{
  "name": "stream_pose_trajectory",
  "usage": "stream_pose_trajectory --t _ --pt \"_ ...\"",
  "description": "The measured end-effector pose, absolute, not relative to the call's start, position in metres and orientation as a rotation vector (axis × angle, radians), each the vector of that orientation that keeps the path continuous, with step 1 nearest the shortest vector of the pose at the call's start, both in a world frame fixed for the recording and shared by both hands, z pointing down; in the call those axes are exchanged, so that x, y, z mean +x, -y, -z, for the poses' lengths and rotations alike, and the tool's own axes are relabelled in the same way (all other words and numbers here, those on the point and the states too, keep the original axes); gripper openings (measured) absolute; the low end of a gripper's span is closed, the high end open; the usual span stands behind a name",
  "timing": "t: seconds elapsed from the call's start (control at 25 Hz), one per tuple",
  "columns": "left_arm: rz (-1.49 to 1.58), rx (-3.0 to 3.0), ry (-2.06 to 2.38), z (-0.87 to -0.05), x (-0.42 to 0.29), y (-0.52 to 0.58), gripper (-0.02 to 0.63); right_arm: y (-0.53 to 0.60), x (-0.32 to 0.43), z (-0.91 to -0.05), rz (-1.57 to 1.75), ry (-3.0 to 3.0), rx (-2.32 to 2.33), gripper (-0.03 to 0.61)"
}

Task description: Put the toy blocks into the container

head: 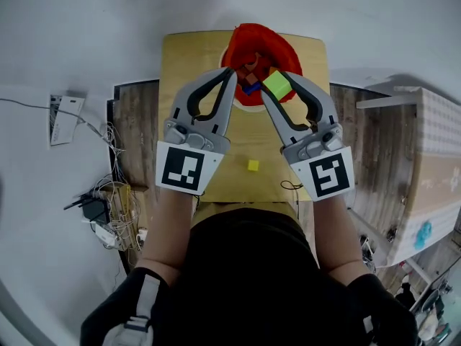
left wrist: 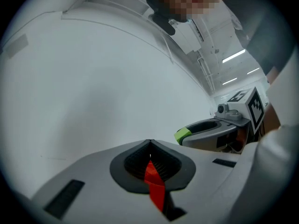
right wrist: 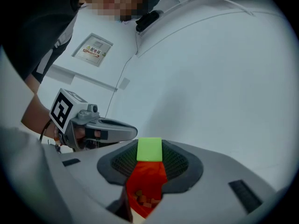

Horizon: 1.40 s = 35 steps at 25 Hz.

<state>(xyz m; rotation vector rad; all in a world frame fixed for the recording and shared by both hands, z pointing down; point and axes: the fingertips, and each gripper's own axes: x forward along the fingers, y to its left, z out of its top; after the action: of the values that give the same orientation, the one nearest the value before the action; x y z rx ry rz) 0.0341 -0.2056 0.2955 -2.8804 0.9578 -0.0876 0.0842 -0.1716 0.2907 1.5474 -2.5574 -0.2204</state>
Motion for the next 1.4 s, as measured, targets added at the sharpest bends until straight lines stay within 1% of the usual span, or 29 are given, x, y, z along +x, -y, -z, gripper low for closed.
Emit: stream_pose_trajectory --t 0.32,0.72,0.92,0.96,1.0,1.04,1.4 --pt "0.145 -2.879 -0.994 -0.313 0.035 0.223 0.009 0.211 0.082 -0.348 0.052 2.369 1.362 0.161" --pt "0.148 -2.903 -1.015 -0.325 0.04 0.233 0.009 0.224 0.079 -0.396 -0.208 2.295 1.236 0.161" --pt "0.149 -2.903 -1.009 -0.328 0.042 0.236 0.009 0.227 0.084 -0.395 -0.182 2.294 1.285 0.163" --pt "0.147 -2.903 -1.012 -0.328 0.042 0.236 0.009 0.228 0.084 -0.394 -0.169 2.296 1.292 0.172" --pt "0.149 -2.902 -1.014 -0.329 0.042 0.236 0.009 0.227 0.084 -0.393 -0.163 2.302 1.294 0.218" --pt "0.155 -2.899 -1.014 -0.33 0.042 0.236 0.009 0.227 0.084 -0.393 -0.165 2.31 1.294 0.23" --pt "0.172 -2.896 -0.996 -0.331 0.044 0.234 0.009 0.224 0.085 -0.396 -0.205 2.325 1.296 0.233"
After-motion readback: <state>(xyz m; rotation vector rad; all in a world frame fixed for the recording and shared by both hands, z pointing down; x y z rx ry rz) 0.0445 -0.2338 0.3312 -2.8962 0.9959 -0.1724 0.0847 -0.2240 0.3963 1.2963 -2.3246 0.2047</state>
